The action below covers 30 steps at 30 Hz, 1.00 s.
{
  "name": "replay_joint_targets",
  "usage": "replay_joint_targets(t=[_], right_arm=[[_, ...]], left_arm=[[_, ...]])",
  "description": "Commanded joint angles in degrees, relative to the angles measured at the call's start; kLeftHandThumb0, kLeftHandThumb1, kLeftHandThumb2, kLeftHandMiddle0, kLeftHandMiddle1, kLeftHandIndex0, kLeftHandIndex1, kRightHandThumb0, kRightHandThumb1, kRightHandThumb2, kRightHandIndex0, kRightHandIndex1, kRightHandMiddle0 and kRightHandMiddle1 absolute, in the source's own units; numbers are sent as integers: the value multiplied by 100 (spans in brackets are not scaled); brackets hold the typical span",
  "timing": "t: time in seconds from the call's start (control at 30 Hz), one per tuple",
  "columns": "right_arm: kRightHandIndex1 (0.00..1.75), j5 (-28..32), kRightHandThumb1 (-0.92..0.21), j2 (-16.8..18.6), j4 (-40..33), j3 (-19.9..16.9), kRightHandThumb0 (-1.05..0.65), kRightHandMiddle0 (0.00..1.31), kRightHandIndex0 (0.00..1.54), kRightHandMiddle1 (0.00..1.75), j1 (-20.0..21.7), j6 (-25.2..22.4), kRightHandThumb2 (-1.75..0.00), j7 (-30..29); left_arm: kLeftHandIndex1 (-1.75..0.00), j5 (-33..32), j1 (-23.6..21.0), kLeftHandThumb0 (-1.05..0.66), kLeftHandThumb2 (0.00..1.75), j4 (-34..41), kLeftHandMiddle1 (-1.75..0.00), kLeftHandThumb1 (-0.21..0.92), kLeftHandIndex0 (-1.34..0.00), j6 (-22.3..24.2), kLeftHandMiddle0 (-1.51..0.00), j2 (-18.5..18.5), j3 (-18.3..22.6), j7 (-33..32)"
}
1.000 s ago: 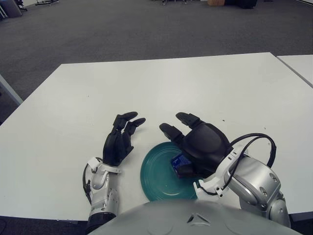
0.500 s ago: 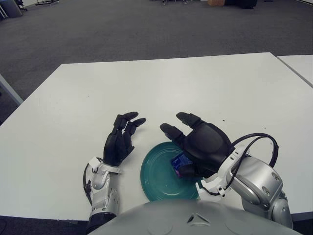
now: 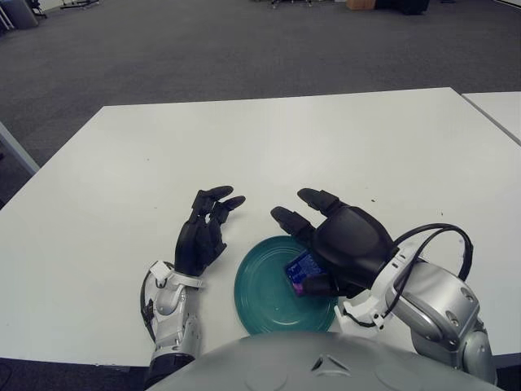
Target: Put the gum into the plate.
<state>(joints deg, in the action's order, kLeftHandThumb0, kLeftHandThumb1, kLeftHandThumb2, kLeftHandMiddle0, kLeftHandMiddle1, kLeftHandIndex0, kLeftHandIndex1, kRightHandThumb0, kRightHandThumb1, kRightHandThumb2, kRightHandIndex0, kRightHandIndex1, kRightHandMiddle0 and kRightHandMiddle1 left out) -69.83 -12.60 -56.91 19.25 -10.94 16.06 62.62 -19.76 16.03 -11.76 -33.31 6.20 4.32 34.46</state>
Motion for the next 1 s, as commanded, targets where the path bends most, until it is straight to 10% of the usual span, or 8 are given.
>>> replay_joint_targets(t=[0.0, 0.97], right_arm=[[0, 465, -92, -5, -309, 23, -105, 0, 2, 0, -161, 484, -110, -23], [0, 668, -92, 598, -309, -347, -105, 0, 2, 0, -463, 1271, -110, 210]], left_arm=[[-126, -55, 440, -95, 70, -429, -102, 92, -5, -93, -17, 338, -187, -93], [-126, -139, 684, -95, 70, -196, -102, 92, -5, -124, -17, 229, -375, -173]])
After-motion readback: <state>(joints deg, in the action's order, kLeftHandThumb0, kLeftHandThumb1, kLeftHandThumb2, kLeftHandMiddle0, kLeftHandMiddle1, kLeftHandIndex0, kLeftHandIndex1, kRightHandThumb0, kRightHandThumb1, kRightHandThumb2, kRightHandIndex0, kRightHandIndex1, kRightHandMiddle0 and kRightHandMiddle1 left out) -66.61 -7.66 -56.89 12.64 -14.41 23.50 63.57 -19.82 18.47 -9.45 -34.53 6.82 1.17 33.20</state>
